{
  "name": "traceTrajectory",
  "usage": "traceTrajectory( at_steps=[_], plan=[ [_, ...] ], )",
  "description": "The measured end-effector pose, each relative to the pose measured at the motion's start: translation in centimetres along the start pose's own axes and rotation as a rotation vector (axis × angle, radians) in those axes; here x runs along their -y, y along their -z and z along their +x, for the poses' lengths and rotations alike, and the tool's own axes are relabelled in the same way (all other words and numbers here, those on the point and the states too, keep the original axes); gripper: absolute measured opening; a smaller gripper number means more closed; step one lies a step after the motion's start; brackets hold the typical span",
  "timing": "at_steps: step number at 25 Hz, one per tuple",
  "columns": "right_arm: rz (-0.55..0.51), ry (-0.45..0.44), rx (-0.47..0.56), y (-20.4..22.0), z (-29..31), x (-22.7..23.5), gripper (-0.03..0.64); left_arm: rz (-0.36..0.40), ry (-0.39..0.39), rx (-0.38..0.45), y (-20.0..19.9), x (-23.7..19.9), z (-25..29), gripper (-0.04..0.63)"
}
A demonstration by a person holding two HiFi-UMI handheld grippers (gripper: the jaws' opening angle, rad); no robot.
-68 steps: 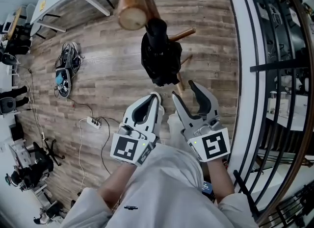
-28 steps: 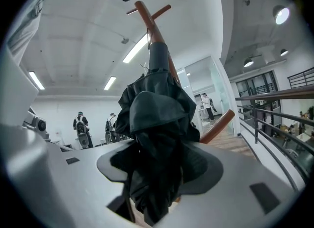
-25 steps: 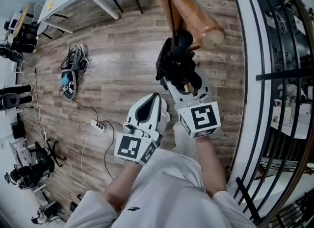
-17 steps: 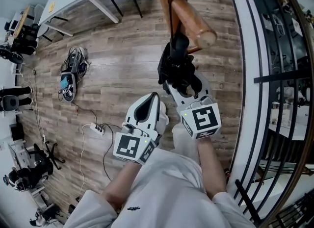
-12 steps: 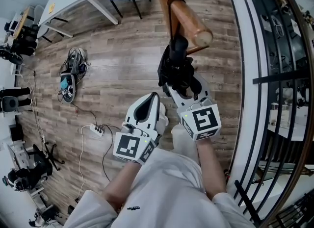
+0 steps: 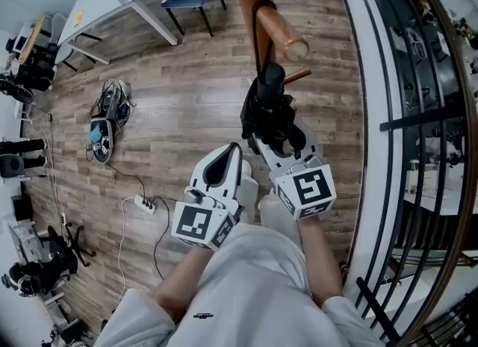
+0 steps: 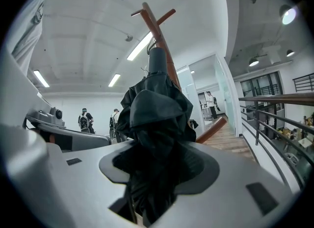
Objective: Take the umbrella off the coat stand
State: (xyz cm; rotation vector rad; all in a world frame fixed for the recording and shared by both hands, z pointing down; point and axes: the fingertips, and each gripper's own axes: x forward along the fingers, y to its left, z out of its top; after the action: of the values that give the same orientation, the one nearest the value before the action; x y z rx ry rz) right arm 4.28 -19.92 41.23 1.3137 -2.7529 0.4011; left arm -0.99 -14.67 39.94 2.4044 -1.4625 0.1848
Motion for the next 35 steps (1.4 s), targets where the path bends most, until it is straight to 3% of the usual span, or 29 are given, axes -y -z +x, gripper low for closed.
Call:
traceTrajectory(
  at_steps=[19, 35],
  plan=[
    [-0.042, -0.002, 0.052, -5.0, -3.5, -1.7, 0.244, -0.005, 0.028, 0.086, -4.3, 2.0, -1.5, 0.02],
    [-0.056, 0.019, 0.136, -8.8, -7.7, -3.5, 0.244, 0.003, 0.103, 0.133, -6.7, 4.5, -3.5, 0.02]
  ],
)
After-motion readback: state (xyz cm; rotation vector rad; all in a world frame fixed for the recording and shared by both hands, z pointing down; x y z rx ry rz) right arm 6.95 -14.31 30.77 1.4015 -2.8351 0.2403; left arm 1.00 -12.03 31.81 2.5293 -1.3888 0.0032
